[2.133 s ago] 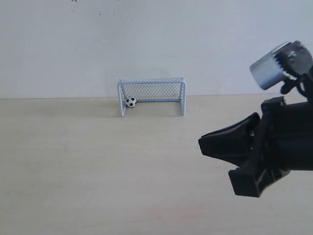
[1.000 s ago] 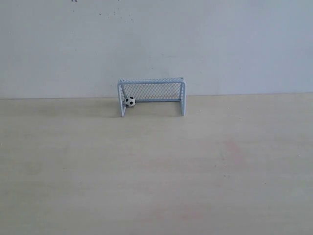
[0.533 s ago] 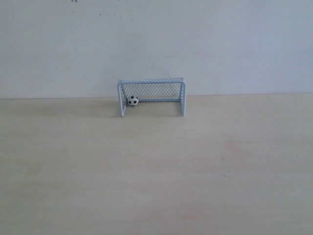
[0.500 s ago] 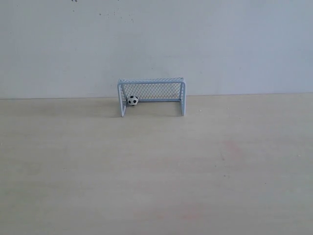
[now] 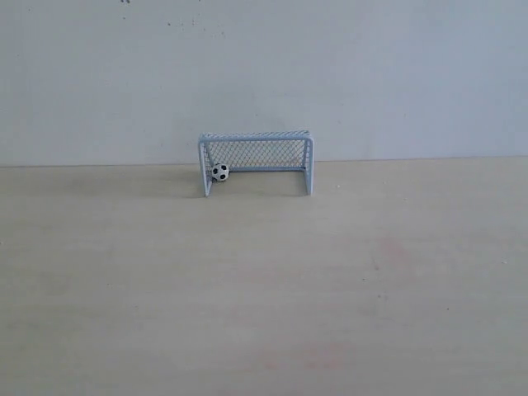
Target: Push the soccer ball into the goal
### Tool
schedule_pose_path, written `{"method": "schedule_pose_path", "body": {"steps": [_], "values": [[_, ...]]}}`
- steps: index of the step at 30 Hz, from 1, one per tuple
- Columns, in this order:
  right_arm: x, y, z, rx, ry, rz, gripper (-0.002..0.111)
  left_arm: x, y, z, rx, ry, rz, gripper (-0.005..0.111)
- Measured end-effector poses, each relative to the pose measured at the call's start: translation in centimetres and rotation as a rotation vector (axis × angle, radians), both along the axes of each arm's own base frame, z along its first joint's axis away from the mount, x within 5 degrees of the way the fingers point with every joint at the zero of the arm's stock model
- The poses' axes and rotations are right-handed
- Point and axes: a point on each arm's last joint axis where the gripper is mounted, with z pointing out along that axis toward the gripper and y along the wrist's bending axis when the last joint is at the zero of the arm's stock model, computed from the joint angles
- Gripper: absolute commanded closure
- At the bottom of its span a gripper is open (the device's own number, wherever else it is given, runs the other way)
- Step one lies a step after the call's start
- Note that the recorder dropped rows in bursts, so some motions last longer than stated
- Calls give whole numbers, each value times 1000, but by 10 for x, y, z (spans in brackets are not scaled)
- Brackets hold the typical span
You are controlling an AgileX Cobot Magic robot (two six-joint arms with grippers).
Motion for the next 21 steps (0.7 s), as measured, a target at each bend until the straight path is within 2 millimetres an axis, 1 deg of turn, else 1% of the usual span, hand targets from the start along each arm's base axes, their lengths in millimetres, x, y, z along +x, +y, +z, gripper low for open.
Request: {"method": "schedule_pose_path", "body": {"steps": [3, 5, 12, 16, 19, 21], "values": [[0, -4, 0, 3, 0, -84, 109, 0, 0, 0, 0, 0, 0, 102], [0, -5, 0, 5, 0, -101, 109, 0, 0, 0, 0, 0, 0, 102], [0, -6, 0, 22, 1, -111, 109, 0, 0, 0, 0, 0, 0, 102], [0, -5, 0, 77, 10, -112, 109, 0, 0, 0, 0, 0, 0, 102], [0, -1, -1, 158, 27, -98, 109, 0, 0, 0, 0, 0, 0, 102], [-1, 0, -1, 145, 30, -75, 109, 0, 0, 0, 0, 0, 0, 102]]}}
